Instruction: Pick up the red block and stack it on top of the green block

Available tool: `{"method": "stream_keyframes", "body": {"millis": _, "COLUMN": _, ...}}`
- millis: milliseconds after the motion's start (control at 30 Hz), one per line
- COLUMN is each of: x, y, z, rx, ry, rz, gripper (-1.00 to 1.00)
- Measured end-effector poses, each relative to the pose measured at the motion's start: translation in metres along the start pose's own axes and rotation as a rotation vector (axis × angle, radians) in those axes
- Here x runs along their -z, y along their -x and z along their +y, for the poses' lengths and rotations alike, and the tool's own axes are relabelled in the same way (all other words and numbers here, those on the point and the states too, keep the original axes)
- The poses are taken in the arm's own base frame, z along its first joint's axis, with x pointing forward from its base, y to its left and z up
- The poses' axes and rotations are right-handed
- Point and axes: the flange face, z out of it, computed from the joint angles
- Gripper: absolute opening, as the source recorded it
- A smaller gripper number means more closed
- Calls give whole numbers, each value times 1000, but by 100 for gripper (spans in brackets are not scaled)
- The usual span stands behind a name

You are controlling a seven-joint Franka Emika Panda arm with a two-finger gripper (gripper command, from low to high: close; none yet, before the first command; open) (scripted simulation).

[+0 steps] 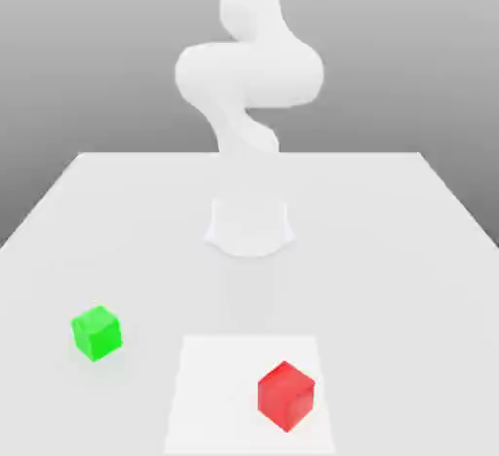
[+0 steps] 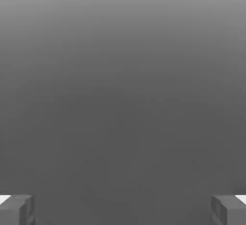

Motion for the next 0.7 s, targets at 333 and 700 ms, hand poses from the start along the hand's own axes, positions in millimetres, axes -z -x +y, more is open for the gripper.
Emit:
{"method": "stream_keyframes", "body": {"millis": 333, "x": -206, "y": 64, "z": 29, "rx": 325, "ry": 188, "rz": -258, "gripper": 0}}
{"method": "stream_keyframes", "body": {"millis": 700, "x": -362, "y": 197, "z": 117, "rx": 650, "ry": 251, "rz": -622, "gripper": 0}}
